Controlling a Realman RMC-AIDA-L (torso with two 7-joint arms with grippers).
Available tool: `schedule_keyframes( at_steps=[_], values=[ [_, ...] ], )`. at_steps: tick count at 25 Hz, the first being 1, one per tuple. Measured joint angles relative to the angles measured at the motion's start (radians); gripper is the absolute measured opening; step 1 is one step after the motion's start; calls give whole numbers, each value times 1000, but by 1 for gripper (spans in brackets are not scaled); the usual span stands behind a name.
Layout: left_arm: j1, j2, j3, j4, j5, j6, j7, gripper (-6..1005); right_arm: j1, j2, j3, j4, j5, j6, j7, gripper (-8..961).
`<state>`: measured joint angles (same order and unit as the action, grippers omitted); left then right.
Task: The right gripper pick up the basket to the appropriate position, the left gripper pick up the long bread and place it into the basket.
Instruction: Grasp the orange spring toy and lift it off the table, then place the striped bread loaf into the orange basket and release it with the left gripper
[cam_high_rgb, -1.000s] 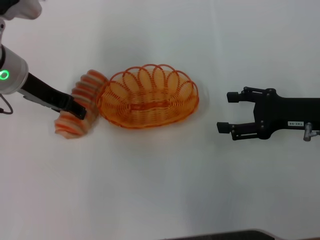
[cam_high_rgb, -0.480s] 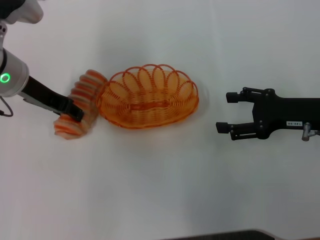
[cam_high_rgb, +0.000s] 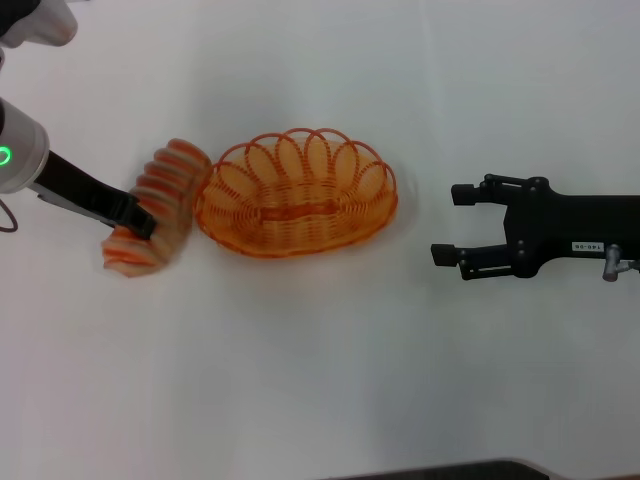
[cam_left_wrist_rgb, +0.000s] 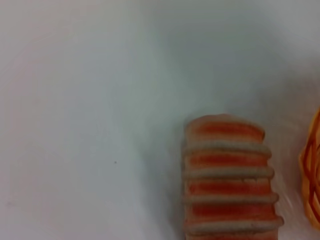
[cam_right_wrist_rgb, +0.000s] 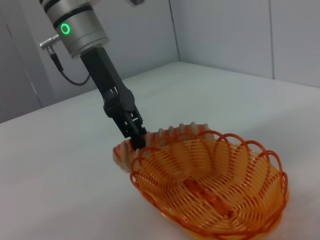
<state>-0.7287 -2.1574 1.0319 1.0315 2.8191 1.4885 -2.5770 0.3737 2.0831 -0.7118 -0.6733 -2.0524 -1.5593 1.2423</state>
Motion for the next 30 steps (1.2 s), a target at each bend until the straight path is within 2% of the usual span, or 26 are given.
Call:
schedule_keyframes(
  at_steps=[8,10,14,21,30],
  values=[
    [6,-1,1,18,0,-6,1,369,5,0,0,5,0,1,0,942],
    [6,-1,-1,30,1,-2,1,320,6,0,0,10,0,1,0,942],
    [10,2,-5,66,1,4,0,305,8,0,0,12,0,4,0,942],
    [17,25,-7,107,-1,-3,25,278,8,0,0,12,0,5,0,942],
    [-2,43,-41,180,-50,31,184,203,12,-1,0,12,0,4,0,942]
  ],
)
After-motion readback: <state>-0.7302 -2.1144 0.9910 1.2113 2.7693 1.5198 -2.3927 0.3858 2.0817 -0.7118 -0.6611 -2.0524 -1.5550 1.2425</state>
